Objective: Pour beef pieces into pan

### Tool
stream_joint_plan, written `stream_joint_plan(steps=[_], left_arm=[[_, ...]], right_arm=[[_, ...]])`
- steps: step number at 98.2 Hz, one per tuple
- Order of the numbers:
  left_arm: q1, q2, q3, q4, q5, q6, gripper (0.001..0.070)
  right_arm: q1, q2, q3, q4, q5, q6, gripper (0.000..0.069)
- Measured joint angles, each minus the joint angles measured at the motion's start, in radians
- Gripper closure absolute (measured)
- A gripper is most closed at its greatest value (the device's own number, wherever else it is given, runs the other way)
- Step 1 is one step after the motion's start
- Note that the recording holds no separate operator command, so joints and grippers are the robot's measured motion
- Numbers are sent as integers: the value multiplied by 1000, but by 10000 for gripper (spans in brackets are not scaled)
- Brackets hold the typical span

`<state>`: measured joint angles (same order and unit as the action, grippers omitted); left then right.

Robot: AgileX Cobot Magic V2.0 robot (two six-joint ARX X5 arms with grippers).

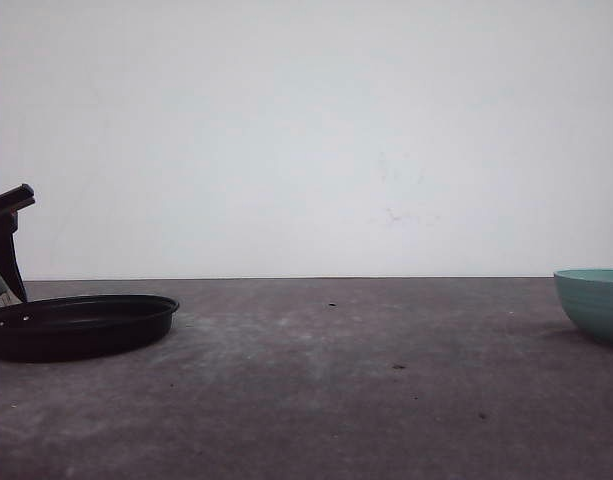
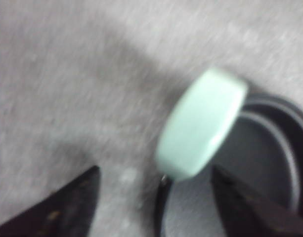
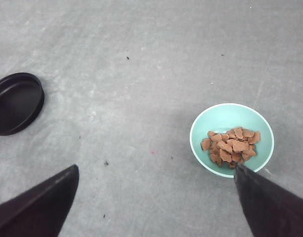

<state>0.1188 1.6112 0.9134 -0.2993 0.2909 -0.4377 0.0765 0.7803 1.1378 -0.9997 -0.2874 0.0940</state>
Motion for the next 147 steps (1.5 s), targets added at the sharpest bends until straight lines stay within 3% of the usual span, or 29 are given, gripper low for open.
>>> stream_joint_plan(steps=[21,42,55,77,84,99,116,147], left_arm=[[-2,0,0,9,-11,-12,196],[-2,0,0,43,-86,-58,182],[-2,17,0,63,-85,-82,127],[-2,30,5,87,-83,-100,123],[-2,33,5,91,-85,-100,180],[-7,42,6,111,-71,-107,455],[-13,40,10,114,-48,-109,628],[-15,35,11,109,4,-105,639]], right_arm=[[0,-3,0,0,0,0,67],[0,-3,0,0,0,0,67],[0,-7,0,-1,0,0,67],[0,-11,0,-2,0,0,67],[0,-11,0,-2,0,0,67],[0,-11,0,-8,0,0,67],[0,-11,0,-16,0,0,67],[0,-11,0,-16,0,0,67]])
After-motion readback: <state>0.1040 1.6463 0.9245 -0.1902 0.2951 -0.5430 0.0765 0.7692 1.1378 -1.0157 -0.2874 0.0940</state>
